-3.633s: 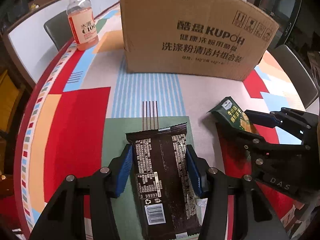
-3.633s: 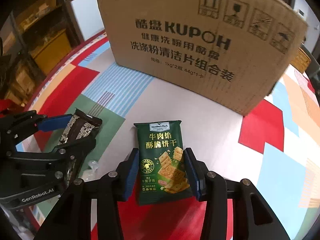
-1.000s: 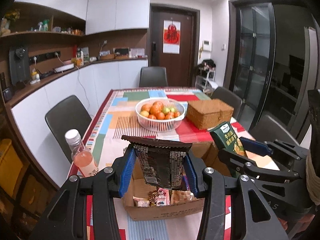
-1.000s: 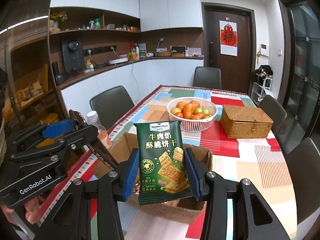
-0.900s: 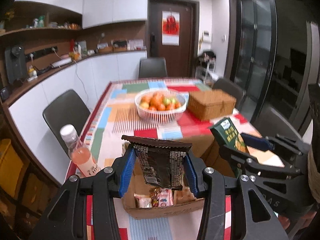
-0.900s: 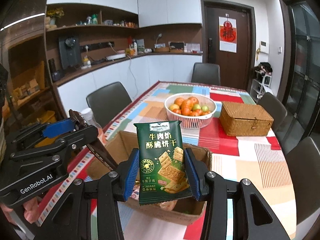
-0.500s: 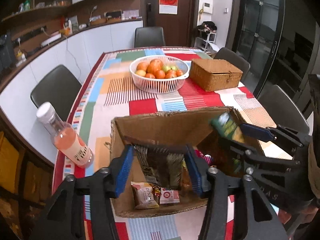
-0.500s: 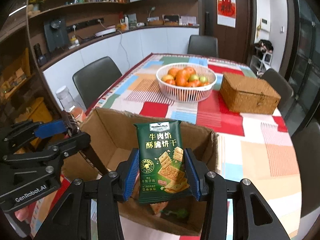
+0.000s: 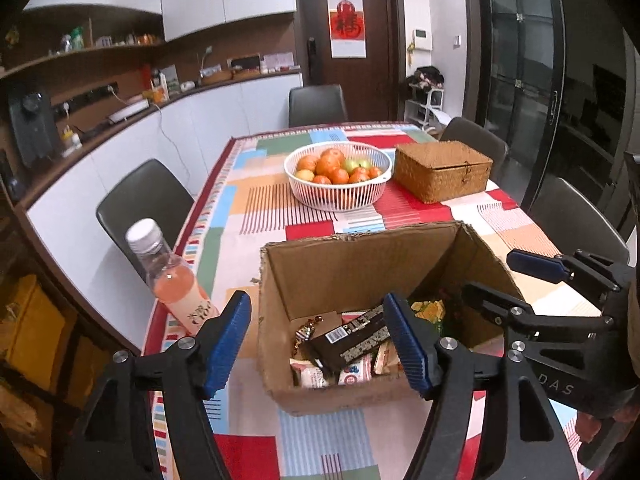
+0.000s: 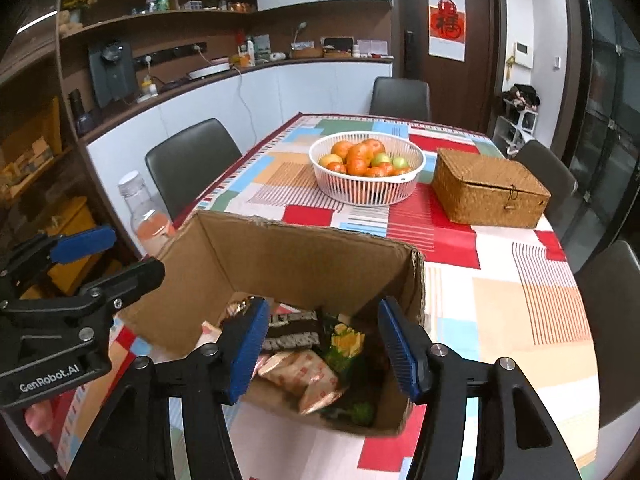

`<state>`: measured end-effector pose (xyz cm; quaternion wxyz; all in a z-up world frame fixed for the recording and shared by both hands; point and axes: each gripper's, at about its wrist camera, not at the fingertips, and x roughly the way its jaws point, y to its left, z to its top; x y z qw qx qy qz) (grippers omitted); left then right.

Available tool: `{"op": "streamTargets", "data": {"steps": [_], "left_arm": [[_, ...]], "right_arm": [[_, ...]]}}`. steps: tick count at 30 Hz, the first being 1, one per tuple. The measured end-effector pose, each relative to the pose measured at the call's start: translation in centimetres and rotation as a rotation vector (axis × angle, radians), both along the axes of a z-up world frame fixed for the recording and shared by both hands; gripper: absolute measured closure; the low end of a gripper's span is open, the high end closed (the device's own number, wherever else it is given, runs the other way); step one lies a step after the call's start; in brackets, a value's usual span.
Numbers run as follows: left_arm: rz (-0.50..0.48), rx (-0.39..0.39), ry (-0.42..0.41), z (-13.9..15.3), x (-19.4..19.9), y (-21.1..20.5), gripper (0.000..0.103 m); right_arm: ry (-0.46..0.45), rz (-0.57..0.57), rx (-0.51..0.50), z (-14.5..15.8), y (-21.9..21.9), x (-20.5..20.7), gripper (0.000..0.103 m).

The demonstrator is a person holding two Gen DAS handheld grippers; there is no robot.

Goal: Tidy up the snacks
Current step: 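Carry the chocolate bar and green cracker pack into the box and release both, then move the left tool to the small white wrapped bun and grasp it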

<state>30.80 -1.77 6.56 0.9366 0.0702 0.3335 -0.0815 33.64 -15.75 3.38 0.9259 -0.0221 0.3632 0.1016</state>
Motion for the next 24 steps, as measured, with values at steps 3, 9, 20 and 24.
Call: {"op": "streamTargets", "data": {"steps": [3,9,20,24], "left_arm": [[0.003,-0.002,-0.037,0.5,-2.1,0.3,0.03],[-0.009,-0.009,-0.066,0.8,-5.9,0.6,0.025],[-0.035,0.003,-0.056,-0.7,-11.5,0.4,0.02],[-0.044,0.007,-0.031,-2.1,-13.2,0.5,0.02]], "right_arm": [[-0.033,0.004,-0.004,0.6,0.2,-1.8,0.04],[-0.089,0.012,-0.014,1.5,0.2,-5.8,0.035],[-0.122,0.028,-0.07,0.8,0.6,-12.3,0.03],[-0.091,0.03,-0.074,-0.6,0.4,-13.9,0.03]]}}
